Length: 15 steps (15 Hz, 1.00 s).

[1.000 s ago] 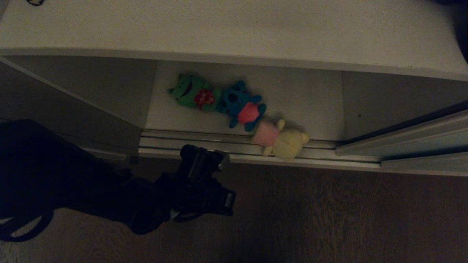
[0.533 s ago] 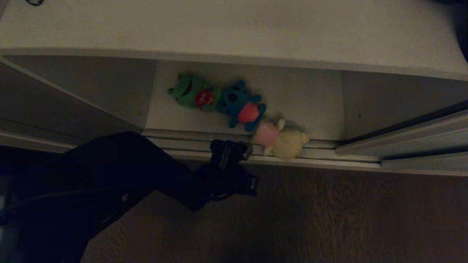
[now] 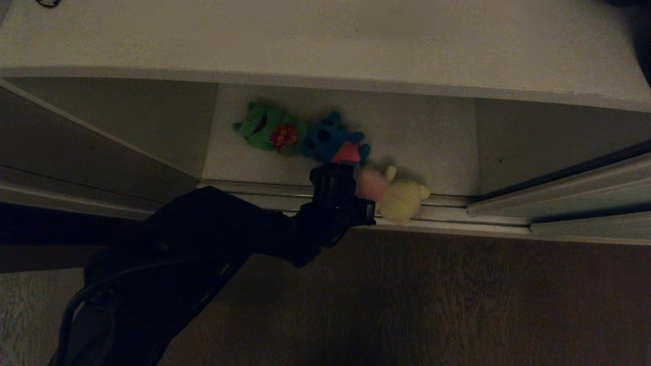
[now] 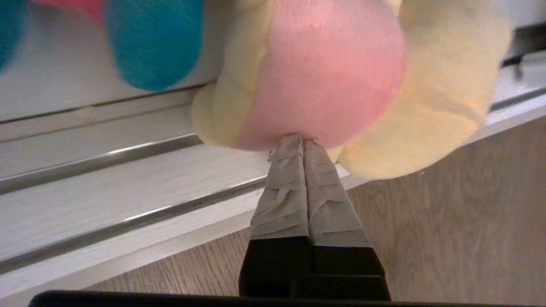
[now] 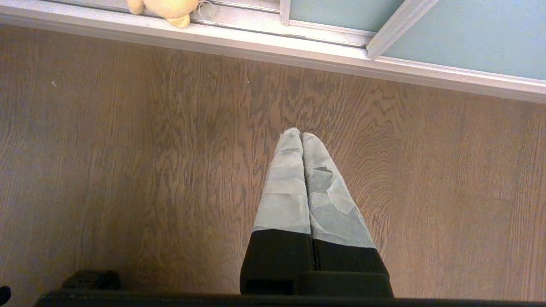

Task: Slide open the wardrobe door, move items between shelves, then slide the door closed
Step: Place the pink doll on the lower shelf

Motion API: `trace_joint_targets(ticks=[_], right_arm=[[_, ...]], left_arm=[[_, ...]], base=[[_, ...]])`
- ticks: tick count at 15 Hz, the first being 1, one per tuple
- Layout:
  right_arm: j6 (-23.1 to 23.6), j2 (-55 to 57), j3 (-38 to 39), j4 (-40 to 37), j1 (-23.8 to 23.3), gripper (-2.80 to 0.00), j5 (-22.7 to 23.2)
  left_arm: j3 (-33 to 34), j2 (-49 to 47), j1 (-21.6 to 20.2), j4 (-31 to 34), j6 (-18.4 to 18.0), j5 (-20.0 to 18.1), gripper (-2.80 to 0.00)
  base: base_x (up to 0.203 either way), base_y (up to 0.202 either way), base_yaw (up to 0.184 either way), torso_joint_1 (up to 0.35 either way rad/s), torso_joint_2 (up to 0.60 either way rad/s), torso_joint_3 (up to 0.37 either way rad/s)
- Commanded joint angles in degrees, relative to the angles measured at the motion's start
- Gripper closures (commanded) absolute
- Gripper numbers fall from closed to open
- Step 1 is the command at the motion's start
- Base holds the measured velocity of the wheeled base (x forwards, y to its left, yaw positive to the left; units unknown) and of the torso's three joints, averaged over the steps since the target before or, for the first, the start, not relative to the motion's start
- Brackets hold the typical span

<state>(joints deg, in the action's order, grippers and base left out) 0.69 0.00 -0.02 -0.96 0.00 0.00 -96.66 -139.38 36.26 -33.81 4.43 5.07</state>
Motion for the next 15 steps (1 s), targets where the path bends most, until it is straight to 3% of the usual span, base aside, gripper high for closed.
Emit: trace_joint_targets(ticks=[1,5,6,7,15], right_arm=[[0.02,0.00,0.02,0.00,0.00,0.00,0.00],[0.04,0.00,0.01,0.00,0.00,0.00,0.00],[0.02,0.00,0.02,0.00,0.00,0.00,0.00],[0.02,0.00,-0.06,0.00,0.00,0.00,0.00],[0.02,0.00,-0.02,0.00,0.00,0.00,0.00]], left_arm=[[-4.27,-3.08,0.19,2.51,-0.02,0.03,0.00],[-5.82,-4.85,0.31,4.01,-0.66,0.30,0.00],[-5.82,-4.74,0.31,3.92,-1.29,0.38,-2.20],[-6.32,-4.79,0.25,3.98,-1.86,0.30,-2.80],[-10.08,-9.15,0.27,3.35,-3.63,-1.71,-2.80]], base=[[0.000,0.000,0.000,0.000,0.00,0.000],[0.000,0.000,0.000,0.000,0.00,0.000],[0.000,0.000,0.000,0.000,0.00,0.000],[0.000,0.000,0.000,0.000,0.00,0.000],[0.000,0.000,0.000,0.000,0.00,0.000]])
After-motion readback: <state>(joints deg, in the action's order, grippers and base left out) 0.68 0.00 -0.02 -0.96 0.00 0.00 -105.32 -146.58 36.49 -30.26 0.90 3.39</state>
